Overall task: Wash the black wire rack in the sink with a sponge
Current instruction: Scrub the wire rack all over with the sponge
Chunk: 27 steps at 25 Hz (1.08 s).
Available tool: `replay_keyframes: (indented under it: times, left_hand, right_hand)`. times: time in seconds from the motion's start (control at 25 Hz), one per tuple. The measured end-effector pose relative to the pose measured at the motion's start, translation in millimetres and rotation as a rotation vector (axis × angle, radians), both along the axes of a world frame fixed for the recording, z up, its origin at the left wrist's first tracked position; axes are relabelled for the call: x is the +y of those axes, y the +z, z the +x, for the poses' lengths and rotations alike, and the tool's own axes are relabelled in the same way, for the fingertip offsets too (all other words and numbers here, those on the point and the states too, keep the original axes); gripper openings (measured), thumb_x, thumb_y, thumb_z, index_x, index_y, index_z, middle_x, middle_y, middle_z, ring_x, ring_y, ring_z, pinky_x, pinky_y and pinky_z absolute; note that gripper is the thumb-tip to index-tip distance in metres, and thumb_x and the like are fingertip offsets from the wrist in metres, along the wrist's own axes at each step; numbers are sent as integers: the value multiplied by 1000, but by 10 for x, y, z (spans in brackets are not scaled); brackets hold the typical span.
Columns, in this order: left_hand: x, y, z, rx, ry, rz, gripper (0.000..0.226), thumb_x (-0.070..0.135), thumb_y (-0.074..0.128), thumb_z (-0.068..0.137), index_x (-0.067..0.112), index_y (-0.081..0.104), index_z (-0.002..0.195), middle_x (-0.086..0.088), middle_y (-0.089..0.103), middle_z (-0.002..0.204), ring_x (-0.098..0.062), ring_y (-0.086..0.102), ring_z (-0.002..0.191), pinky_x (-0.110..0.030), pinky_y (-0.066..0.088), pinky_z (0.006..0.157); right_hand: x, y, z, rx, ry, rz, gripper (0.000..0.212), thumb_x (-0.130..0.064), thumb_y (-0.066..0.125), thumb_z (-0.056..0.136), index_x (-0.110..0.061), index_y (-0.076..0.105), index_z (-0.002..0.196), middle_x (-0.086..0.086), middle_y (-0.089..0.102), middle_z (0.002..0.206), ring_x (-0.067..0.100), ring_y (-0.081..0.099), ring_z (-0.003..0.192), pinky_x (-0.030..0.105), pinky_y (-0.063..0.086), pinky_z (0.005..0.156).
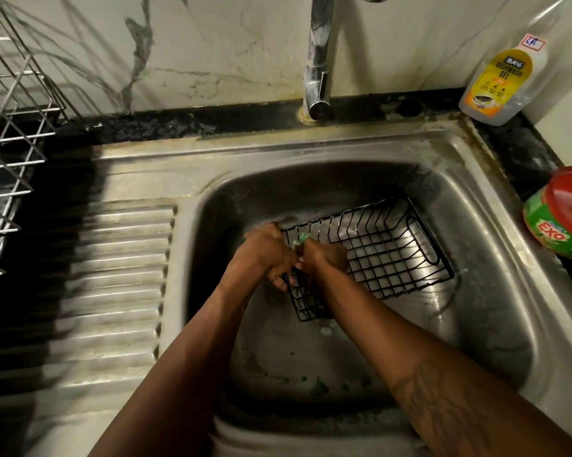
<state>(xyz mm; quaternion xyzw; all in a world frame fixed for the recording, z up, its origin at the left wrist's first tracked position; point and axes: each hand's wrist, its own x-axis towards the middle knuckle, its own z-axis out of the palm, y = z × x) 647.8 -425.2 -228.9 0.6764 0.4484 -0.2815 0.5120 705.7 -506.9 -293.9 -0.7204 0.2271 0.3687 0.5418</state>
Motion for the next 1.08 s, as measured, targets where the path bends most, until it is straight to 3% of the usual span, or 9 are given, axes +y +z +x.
replay_keyframes:
  times: [0.2, 0.28, 0.36, 0.48, 0.56, 0.64, 0.8, 0.96, 1.08]
  left_hand:
    - [31, -60, -51, -124, -22, 250, 27, 6, 77, 83, 9, 60, 103, -15, 75, 94, -30, 76, 80, -42, 64, 65]
    - [12, 17, -46, -76, -38, 131, 16, 0, 73, 88, 9, 61, 92, -8, 75, 73, -21, 75, 66, -36, 62, 54]
    - [3, 45, -58, -37, -66, 95, 14, 0, 69, 91, 9, 61, 98, -4, 74, 68, -18, 75, 67, -38, 63, 58]
    - [27, 24, -72, -104, -62, 276, 47, 8, 75, 84, 11, 57, 128, -14, 74, 104, -26, 76, 85, -43, 64, 73]
    - [-30, 100, -77, -65, -107, 215, 76, 0, 73, 86, 18, 38, 151, -19, 68, 122, -28, 76, 89, -41, 62, 82]
    - [-67, 149, -66, -75, -62, 151, 93, -6, 70, 87, 29, 21, 158, -18, 68, 121, -29, 77, 84, -44, 62, 80]
    - [-54, 139, -52, -105, -24, 147, 84, 2, 70, 91, 30, 25, 156, -10, 76, 85, -24, 77, 68, -45, 64, 68]
    - [-69, 167, -98, -79, -83, 205, 83, -9, 68, 86, 24, 33, 154, -15, 69, 102, -15, 70, 50, -33, 61, 50]
    - [-88, 198, -100, -74, -68, 198, 80, -9, 67, 87, 24, 35, 153, -19, 63, 118, -17, 68, 47, -31, 59, 47]
  right_hand:
    - [85, 125, -41, 161, 65, 145, 9, -16, 64, 92, -11, 71, 91, 5, 72, 77, 16, 64, 59, 24, 50, 45]
    - [51, 196, -1, 177, 124, 276, 11, -16, 59, 96, -16, 69, 92, 1, 69, 83, 14, 61, 69, 26, 52, 58]
    - [15, 256, 13, 186, 137, 325, 15, -15, 56, 99, -19, 67, 89, 0, 67, 85, 14, 59, 77, 27, 49, 69]
    - [68, 118, -29, 210, 100, 239, 20, -21, 52, 101, -13, 67, 90, 3, 67, 86, 16, 62, 75, 27, 51, 62]
    - [81, 49, -58, 232, 61, 190, 19, -21, 56, 99, -9, 70, 96, 5, 72, 89, 18, 68, 75, 29, 55, 58]
    - [64, 49, -28, 215, 62, 223, 17, -16, 55, 98, -8, 69, 94, 6, 71, 87, 17, 67, 73, 28, 55, 54]
    - [-15, 229, 74, 142, 123, 321, 14, -9, 56, 96, -13, 66, 88, 2, 68, 81, 14, 63, 75, 29, 53, 72]
    - [-51, 60, 177, 9, 75, 145, 11, -16, 58, 97, -14, 69, 94, 2, 72, 91, 10, 68, 75, 25, 59, 66]
    - [-51, -14, 223, 108, 49, 191, 20, -17, 47, 105, -13, 60, 91, 10, 68, 101, 16, 68, 88, 31, 61, 79]
